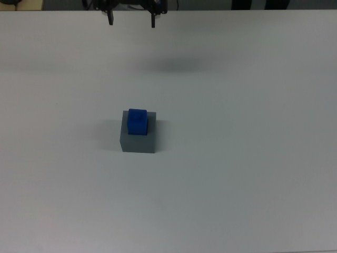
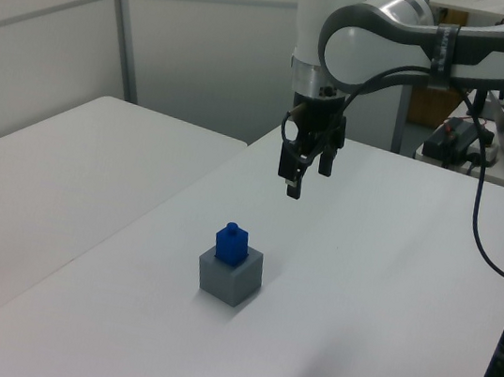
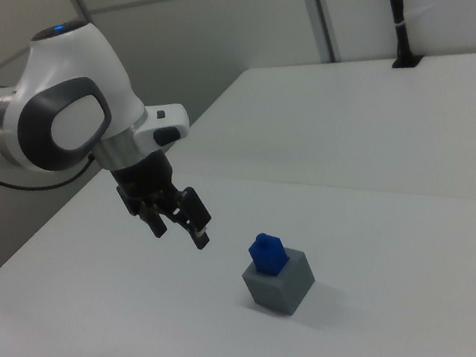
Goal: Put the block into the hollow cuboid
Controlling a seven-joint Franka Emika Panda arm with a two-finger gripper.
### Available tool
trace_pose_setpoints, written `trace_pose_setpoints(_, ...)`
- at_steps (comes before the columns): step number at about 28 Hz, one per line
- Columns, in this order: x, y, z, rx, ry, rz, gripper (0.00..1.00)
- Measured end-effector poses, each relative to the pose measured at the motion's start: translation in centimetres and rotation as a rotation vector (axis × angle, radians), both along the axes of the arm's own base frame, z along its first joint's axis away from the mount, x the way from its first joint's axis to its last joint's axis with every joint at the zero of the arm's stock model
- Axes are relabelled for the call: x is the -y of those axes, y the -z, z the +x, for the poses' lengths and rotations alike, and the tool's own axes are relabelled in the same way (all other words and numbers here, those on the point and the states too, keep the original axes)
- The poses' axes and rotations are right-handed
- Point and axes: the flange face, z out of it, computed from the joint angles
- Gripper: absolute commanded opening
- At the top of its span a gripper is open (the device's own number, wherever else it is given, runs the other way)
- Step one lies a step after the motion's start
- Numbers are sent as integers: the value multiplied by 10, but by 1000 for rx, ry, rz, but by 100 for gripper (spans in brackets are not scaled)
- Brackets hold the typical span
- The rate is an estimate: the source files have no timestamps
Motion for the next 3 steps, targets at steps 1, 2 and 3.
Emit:
trace_pose_setpoints(1, 0, 0, 0, 0, 0, 0, 100)
trace_pose_setpoints(2, 0, 0, 0, 0, 0, 0, 100)
trace_pose_setpoints(3, 0, 0, 0, 0, 0, 0, 100)
